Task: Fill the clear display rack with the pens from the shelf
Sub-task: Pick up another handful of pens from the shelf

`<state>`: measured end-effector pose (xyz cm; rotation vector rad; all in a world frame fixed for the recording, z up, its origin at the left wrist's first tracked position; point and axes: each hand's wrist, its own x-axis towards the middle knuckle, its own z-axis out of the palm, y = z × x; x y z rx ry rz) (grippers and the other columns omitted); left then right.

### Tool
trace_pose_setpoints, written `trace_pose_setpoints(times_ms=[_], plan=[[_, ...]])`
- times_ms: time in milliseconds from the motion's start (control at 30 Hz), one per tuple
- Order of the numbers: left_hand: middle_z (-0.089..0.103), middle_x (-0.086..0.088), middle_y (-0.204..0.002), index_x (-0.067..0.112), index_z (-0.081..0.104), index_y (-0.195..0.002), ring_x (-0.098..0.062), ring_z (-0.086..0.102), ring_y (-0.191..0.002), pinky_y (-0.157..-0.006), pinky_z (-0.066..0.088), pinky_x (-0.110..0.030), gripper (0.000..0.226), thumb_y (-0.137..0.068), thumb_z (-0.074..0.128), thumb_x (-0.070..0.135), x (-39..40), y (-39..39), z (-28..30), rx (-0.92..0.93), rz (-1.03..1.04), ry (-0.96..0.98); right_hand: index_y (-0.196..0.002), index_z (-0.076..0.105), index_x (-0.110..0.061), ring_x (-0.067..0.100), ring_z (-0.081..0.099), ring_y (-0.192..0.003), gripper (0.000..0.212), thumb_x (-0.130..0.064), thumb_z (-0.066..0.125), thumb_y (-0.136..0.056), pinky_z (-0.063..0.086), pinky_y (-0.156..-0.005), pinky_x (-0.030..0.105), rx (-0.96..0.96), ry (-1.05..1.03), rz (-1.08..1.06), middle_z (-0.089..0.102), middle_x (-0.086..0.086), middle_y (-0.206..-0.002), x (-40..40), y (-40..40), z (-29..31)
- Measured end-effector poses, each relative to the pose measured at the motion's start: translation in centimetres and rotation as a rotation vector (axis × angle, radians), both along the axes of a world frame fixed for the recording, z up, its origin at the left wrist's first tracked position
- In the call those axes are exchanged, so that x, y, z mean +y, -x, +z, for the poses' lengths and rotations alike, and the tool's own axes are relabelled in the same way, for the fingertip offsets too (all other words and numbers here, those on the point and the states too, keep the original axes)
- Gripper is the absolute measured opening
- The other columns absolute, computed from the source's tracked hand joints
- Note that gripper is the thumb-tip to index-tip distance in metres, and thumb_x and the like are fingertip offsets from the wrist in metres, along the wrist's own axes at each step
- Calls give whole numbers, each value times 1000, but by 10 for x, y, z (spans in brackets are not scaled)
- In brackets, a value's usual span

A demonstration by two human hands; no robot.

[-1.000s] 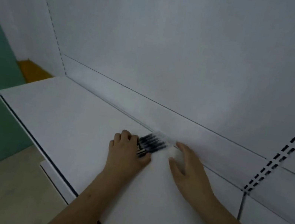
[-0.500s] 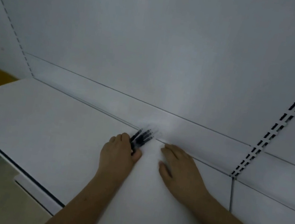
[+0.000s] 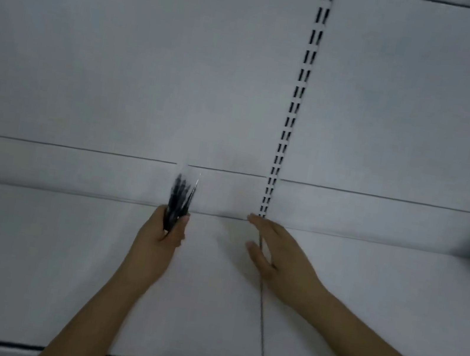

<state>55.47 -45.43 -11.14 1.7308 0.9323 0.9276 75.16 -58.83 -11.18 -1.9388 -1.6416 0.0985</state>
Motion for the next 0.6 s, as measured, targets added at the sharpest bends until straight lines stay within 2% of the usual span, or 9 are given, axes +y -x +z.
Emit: trace_pose_setpoints(times_ms=[100, 200, 267, 333, 433, 500, 600], plan=[[57, -6, -73, 8, 52, -96, -11, 64, -67, -72, 60, -30, 14, -100, 47, 21, -49, -48, 11, -179, -235, 146, -150, 36, -27, -7, 31, -135, 52, -45, 38, -101, 12, -107, -1, 33, -71, -190, 38, -16, -151, -69, -41, 12], [58, -2, -70, 15, 50, -99, -17, 66, -65, -53, 59, -39, 12, -99, 46, 25, -103, -92, 20, -200, -409, 155, -150, 36, -31, -13, 27, -134, 50, -46, 37, -102, 11, -105, -3, 21, -131, -358, 36, -24, -148, -131, -77, 30], [55, -2, -62, 15, 50, -95, -18, 56, -54, -45, 53, -33, 18, -96, 46, 33, -137, -122, 25, -171, -484, 95, -149, 37, -30, -13, 28, -133, 49, -45, 37, -103, 13, -104, -3, 19, -184, -442, 37, -24, -147, -169, -99, 42], [48, -6, -60, 7, 49, -91, -15, 44, -48, -43, 42, -26, 28, -95, 47, 34, -171, -153, 27, -174, -552, 66, -149, 37, -30, -13, 29, -131, 48, -43, 39, -103, 16, -103, -2, 28, -232, -508, 37, -24, -145, -205, -122, 50], [38, -10, -62, -5, 46, -90, -10, 33, -45, -42, 33, -18, 27, -98, 48, 21, -225, -204, 26, -172, -657, 136, -148, 37, -33, -9, 33, -130, 49, -45, 39, -101, 27, -105, 11, 55, -293, -572, 38, -25, -142, -260, -163, 60], [34, -12, -64, -3, 47, -86, -10, 30, -45, -41, 30, -17, 22, -98, 49, 16, -261, -240, 25, -162, -733, 194, -148, 36, -34, -7, 35, -129, 49, -48, 39, -101, 31, -104, 17, 52, -316, -592, 38, -25, -141, -295, -194, 63], [35, -12, -63, 5, 46, -83, -12, 30, -44, -40, 28, -19, 21, -99, 48, 18, -315, -301, 19, -129, -789, 212, -149, 34, -32, -4, 32, -133, 53, -51, 36, -100, 27, -106, 18, 15, -320, -606, 38, -21, -146, -347, -245, 67]])
